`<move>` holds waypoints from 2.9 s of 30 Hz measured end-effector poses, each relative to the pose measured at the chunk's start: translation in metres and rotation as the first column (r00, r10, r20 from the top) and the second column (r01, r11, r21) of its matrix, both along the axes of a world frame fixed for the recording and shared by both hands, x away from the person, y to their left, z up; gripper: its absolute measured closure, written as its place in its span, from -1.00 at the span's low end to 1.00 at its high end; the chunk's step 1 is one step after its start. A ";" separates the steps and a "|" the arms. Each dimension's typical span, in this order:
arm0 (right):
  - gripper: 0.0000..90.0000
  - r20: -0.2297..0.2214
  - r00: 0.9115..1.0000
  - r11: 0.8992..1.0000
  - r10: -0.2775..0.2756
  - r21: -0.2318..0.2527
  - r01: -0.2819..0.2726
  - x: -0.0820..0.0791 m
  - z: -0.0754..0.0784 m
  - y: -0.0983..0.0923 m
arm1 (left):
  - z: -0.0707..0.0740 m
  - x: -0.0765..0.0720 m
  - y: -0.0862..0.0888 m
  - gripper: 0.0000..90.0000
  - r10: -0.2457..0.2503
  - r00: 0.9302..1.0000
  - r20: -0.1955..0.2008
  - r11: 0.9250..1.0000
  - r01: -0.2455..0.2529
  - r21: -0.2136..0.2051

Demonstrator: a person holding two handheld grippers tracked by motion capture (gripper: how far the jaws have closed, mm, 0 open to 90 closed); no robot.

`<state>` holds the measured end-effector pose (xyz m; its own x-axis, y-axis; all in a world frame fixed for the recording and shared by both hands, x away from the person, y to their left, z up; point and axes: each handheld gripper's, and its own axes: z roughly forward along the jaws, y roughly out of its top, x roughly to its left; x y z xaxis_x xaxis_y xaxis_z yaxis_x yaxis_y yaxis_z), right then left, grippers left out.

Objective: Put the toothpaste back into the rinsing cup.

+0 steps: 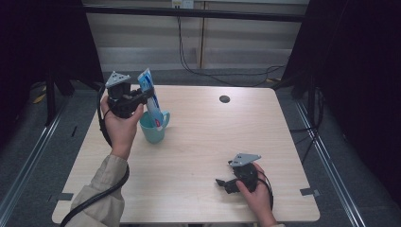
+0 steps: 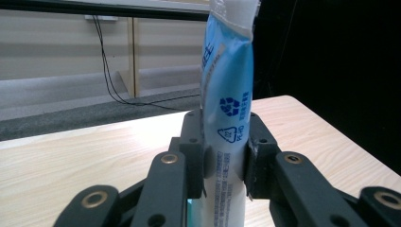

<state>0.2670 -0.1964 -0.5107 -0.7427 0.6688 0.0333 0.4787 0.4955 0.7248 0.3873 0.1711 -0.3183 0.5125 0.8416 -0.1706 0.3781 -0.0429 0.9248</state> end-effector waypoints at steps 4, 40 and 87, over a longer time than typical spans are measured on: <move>-0.72 0.000 1.000 1.000 0.000 0.000 0.000 0.000 0.000 0.000 | 0.004 0.001 -0.001 0.64 0.001 1.000 -0.001 1.000 -0.001 -0.006; -0.72 0.000 1.000 1.000 0.001 -0.001 -0.001 0.000 0.000 0.000 | -0.017 0.023 0.000 0.64 0.067 0.998 0.007 0.997 -0.067 0.022; -0.72 -0.001 1.000 1.000 0.001 -0.001 -0.001 0.000 0.000 0.000 | -0.073 0.026 0.000 0.62 0.106 0.991 -0.080 0.994 -0.104 0.037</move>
<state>0.2670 -0.1965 -0.5107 -0.7434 0.6680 0.0331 0.4786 0.4967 0.7241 0.4129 0.1714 -0.3914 0.4067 0.8956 -0.1800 0.4561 -0.0283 0.8895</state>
